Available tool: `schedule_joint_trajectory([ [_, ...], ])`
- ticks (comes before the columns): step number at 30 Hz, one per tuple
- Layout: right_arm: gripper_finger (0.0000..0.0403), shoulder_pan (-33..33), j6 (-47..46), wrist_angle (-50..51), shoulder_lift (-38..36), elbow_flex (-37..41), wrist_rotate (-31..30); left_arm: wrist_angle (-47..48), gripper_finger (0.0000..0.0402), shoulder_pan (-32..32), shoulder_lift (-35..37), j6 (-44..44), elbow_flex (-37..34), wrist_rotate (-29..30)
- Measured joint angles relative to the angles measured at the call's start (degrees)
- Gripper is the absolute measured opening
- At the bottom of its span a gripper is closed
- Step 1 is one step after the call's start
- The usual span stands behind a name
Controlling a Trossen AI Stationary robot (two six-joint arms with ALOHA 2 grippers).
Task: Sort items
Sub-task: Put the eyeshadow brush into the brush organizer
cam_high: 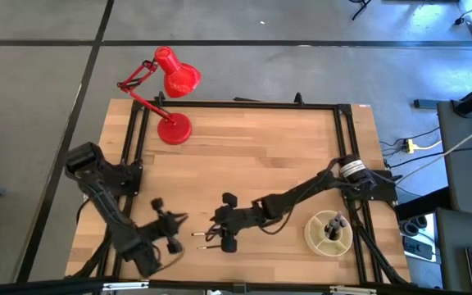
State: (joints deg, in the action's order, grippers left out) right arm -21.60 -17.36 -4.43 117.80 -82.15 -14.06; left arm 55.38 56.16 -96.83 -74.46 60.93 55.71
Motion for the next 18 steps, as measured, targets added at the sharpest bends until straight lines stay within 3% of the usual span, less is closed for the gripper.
schedule_joint_trajectory([
  [5, 0.0155, 0.1, 1.8, 1.0, 7.5, -6.5, 2.7, 17.8, 0.0023, 5.1, 2.5, -30.3, 0.1, 10.3],
  [8, 0.0154, 0.1, 3.2, 6.2, 12.8, -13.6, 2.6, 22.8, 0.0020, 7.6, 2.9, -40.2, 0.1, 11.9],
  [12, 0.0154, 1.0, 5.2, 15.8, 18.7, -24.2, 2.0, 23.3, 0.0020, 9.5, 2.9, -41.5, 0.1, 9.5],
  [18, 0.0154, 1.9, 8.6, 29.8, 23.9, -35.0, 9.8, 23.1, 0.0020, 10.1, 2.9, -40.0, 0.1, 2.3],
])
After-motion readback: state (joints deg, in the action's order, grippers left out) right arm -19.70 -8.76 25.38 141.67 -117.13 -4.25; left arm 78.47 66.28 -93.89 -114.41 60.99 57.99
